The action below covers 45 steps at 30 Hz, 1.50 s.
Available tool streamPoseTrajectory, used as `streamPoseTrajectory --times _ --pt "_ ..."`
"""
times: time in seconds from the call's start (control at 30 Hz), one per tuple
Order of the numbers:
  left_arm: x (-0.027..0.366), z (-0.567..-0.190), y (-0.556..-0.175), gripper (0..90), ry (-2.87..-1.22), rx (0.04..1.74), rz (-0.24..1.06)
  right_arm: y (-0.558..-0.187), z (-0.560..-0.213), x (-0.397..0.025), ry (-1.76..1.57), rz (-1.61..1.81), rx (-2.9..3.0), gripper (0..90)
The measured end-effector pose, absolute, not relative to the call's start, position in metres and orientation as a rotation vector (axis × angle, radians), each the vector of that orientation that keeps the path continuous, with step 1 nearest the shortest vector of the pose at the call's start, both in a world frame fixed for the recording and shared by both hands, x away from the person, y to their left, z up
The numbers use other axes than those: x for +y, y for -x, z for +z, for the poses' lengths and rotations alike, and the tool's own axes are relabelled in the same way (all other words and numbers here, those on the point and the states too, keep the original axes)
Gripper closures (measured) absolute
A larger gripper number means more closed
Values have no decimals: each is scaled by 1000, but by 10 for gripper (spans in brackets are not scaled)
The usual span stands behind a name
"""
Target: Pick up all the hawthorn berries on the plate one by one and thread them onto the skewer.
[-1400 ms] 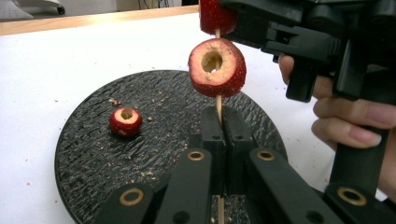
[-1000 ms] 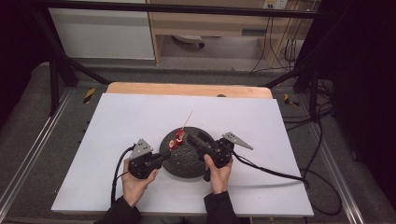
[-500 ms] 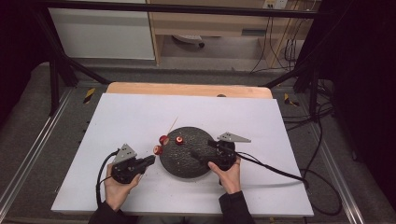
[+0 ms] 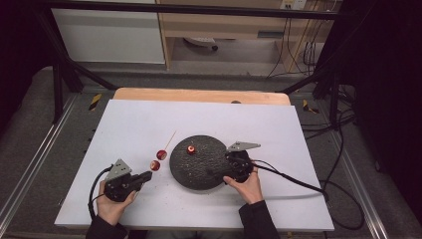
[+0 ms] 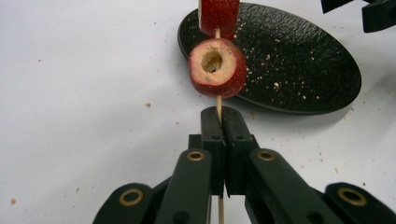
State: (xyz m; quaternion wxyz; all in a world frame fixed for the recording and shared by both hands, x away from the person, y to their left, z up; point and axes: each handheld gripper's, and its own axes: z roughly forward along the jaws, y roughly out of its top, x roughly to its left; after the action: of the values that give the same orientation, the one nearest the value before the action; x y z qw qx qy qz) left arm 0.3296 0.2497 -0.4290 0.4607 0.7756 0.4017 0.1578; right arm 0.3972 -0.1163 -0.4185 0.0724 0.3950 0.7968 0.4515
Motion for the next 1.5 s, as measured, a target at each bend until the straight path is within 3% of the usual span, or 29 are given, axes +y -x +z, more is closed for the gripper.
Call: streamPoseTrajectory --times 0.87,1.5 --pt "265 -433 -325 885 -1901 992 374 -429 -394 -62 -1062 1089 2559 31" --pt "266 -434 -326 885 -1904 996 375 -470 -388 -24 -1053 897 2585 94"
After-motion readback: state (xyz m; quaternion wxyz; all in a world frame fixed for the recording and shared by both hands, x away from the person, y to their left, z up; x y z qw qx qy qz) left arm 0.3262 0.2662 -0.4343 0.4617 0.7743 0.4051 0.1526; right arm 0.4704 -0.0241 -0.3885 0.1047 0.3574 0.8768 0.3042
